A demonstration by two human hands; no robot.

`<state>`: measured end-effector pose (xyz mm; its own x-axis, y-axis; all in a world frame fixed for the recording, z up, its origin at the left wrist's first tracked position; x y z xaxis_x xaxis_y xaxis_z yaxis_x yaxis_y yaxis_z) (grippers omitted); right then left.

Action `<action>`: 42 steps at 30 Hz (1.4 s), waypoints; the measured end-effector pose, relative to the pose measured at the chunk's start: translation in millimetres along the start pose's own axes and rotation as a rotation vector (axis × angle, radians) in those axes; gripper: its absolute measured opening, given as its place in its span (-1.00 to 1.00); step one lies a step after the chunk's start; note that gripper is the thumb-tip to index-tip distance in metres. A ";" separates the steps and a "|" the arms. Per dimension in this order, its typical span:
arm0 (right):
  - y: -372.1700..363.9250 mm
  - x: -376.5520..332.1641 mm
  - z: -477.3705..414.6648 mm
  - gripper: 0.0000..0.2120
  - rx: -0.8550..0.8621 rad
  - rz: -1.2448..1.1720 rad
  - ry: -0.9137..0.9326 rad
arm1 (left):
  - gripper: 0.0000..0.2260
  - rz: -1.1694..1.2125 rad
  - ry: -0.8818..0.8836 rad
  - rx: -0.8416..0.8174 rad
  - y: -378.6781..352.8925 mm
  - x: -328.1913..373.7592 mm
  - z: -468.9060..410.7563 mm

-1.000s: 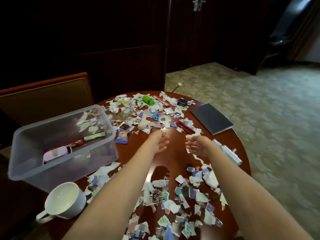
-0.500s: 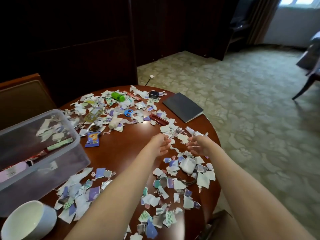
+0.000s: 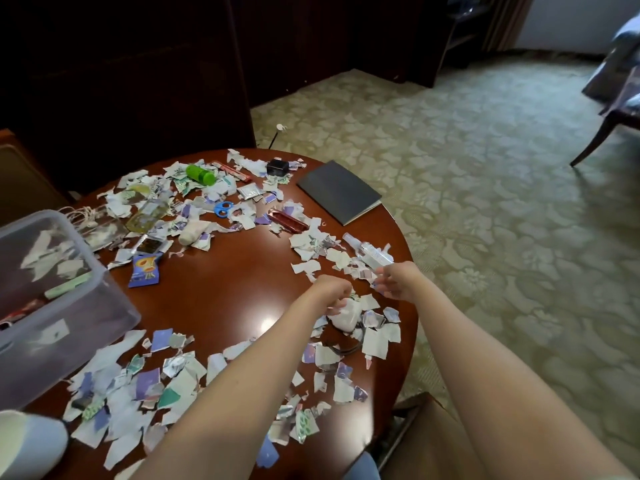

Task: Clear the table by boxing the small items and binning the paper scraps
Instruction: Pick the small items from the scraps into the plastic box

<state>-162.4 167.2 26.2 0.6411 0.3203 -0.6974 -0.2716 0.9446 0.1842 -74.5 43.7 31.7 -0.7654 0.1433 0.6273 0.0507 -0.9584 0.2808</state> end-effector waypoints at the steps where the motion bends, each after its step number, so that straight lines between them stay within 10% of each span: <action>1: 2.0 -1.4 -3.0 -0.81 0.008 -0.005 0.009 | -0.96 -0.092 -0.009 -0.004 -4.8 -0.3 -1.0; 11: 23.3 -20.0 -40.8 -0.78 0.285 0.190 0.229 | -0.49 -0.763 -0.163 0.039 -19.4 -13.0 -23.7; 17: 5.3 -25.0 -54.0 -0.69 0.154 0.558 0.339 | -0.41 -1.116 -0.204 0.041 -25.8 -10.6 -30.1; 25: -22.6 -31.8 -63.8 -0.48 0.148 1.140 0.512 | -0.40 -0.988 -0.092 -0.054 -11.7 -11.4 -45.9; 42: -72.6 -84.1 -15.1 -0.39 0.270 0.798 0.545 | -0.62 -0.266 -0.237 -0.171 56.3 12.3 23.5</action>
<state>-207.5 70.5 61.0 -0.0921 0.8547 -0.5109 -0.2637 0.4739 0.8402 -66.0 -2.7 72.3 -0.5672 0.4260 0.7049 -0.2525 -0.9046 0.3435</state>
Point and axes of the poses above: each hand's wrist, its own z-axis away from the middle knuckle, its own y-axis out of the back of the hand, x = y × z, the point moved 3 cm from there along -z, towards the middle knuckle, and after that the axes turned 9 degrees about -z, right-handed, at the moved point
